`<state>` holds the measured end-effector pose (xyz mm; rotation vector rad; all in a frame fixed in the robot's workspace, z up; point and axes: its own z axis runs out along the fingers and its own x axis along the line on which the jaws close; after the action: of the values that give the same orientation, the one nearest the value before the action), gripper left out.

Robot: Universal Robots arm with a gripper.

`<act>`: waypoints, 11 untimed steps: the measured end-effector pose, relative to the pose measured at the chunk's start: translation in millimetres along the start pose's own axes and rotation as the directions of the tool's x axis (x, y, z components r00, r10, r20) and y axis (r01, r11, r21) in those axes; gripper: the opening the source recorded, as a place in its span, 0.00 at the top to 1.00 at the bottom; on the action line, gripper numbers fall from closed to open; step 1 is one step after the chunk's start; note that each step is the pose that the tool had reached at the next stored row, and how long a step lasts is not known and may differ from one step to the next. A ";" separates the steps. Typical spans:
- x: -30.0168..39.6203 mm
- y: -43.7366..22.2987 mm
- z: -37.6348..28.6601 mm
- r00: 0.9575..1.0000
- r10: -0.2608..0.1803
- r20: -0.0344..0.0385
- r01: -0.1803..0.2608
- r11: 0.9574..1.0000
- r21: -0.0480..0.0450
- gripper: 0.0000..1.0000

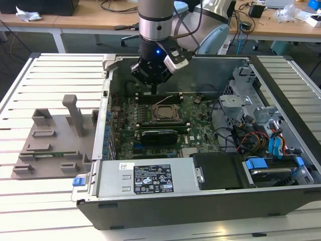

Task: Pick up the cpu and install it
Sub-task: 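Install the first cpu locking lever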

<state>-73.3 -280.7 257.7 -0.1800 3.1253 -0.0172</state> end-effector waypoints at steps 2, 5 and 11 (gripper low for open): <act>0.0 0.0 0.0 1.000 0.003 0.000 -0.003 1.000 0.000 0.89; -0.1 0.0 1.1 1.000 0.004 0.001 -0.004 1.000 -0.001 0.89; 0.1 -0.1 7.5 1.000 0.013 0.004 -0.013 0.999 -0.039 0.89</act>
<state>-73.2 -280.9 250.2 -0.1598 3.1239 0.0448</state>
